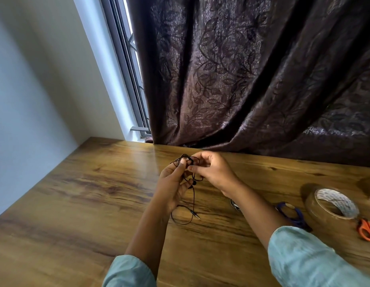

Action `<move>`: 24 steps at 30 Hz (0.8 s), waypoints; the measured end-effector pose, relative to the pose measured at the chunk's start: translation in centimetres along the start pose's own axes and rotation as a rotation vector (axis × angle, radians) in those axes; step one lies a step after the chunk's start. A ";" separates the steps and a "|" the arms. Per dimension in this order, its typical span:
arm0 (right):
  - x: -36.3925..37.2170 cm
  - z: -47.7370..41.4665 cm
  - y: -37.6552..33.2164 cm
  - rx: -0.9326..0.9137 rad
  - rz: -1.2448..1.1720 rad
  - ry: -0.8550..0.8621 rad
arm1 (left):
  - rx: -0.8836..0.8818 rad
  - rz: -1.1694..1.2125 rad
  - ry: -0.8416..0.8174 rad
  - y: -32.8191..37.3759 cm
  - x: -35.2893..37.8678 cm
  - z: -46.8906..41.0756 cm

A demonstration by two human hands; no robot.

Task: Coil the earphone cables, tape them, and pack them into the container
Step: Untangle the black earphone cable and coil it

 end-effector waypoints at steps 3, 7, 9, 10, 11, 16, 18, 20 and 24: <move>-0.4 -0.1 0.2 -0.011 0.002 0.086 | -0.002 -0.055 -0.038 0.2 0.6 0.2; -0.9 0.0 0.9 0.076 -0.064 0.143 | -0.064 -0.119 -0.037 0.2 0.5 0.2; -0.9 0.1 1.3 0.128 -0.114 0.157 | -0.112 -0.151 -0.011 0.0 0.1 0.2; -0.7 0.1 1.5 0.158 -0.149 0.135 | -0.127 -0.172 0.003 -0.2 -0.2 0.1; -0.5 0.1 1.7 0.189 -0.185 0.100 | -0.134 -0.187 0.015 -0.3 -0.4 0.0; 0.1 0.1 2.2 0.329 -0.286 -0.113 | -0.143 -0.098 0.040 -0.7 -0.6 0.1; 0.0 0.1 2.2 0.340 -0.222 -0.181 | -0.131 -0.002 0.026 -0.7 -0.3 0.0; -0.1 0.2 2.2 0.364 -0.135 -0.259 | -0.109 0.039 0.000 -0.6 0.1 -0.3; -0.7 0.6 2.1 0.384 -0.093 -0.314 | -0.087 0.117 -0.025 -0.8 0.5 -0.8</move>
Point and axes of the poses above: each hand's wrist, its own z-axis away from the middle knuckle, its own x-axis out of the palm, y = z × x, the point moved 6 cm from there along -z, towards the middle knuckle, and after that the axes turned 5 degrees about x, right-handed, at the moved point
